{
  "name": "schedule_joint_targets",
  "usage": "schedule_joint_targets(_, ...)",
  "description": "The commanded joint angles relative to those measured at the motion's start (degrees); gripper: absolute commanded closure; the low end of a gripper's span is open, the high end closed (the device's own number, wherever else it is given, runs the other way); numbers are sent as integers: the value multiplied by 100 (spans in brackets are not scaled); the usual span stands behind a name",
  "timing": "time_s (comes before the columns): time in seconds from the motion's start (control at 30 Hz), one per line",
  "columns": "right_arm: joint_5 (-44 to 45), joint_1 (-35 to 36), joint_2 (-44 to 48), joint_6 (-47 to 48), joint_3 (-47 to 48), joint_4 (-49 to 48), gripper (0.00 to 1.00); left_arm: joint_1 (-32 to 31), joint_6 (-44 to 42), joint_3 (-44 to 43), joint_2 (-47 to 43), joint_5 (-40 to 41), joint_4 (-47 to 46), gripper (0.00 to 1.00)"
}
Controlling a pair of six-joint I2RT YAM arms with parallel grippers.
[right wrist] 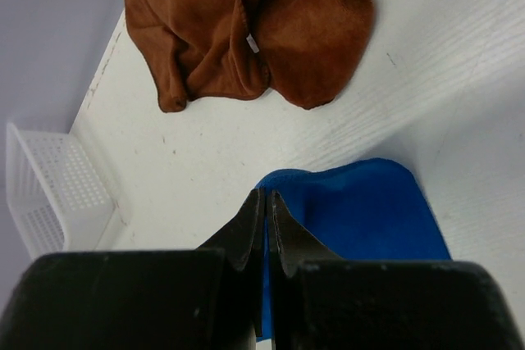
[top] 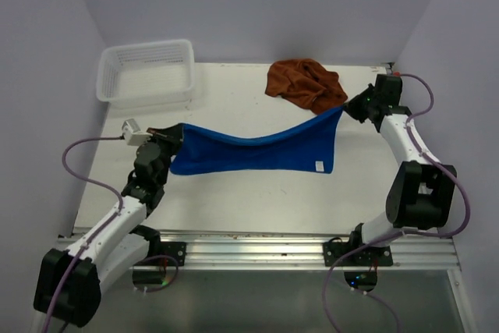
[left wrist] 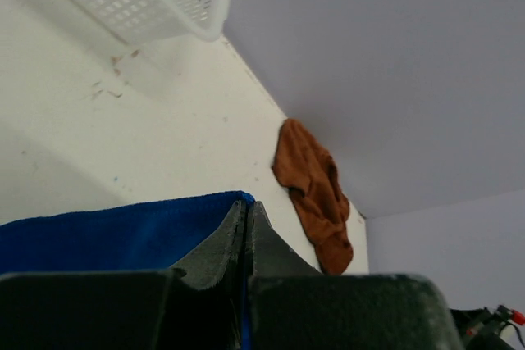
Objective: Roll the towels
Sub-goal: Flatten the towel, then fold the towel
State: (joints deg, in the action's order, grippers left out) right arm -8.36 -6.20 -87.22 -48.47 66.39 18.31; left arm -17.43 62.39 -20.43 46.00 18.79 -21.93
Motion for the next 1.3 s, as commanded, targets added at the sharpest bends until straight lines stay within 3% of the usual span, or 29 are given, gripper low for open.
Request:
schedule_joint_targets(0.0, -341, -22, -233, -207, 296, -704, 100, 20, -78, -312, 707, 643, -882, 100)
schedule_joint_targets(0.23, -386, 57, -647, -409, 295, -1478, 100, 942, -121, -1033, 2140, 38, -1620, 100)
schedule_joint_targets(0.5, -333, 127, -761, -444, 164, -1804, 100, 1084, -517, -1498, 2694, 292, -1639, 100)
schedule_joint_targets(0.7, -535, 136, -840, -418, 15, -1988, 100, 1286, -342, -1614, 3581, -673, -2086, 100)
schedule_joint_targets(0.9, -570, 154, -770, -339, -267, -2006, 100, 1461, -52, -1324, 3767, -964, -2263, 100)
schedule_joint_targets(1.27, -509, 154, -173, -102, -1040, -1691, 100, 2015, 45, -1491, 3943, -1676, -1411, 100)
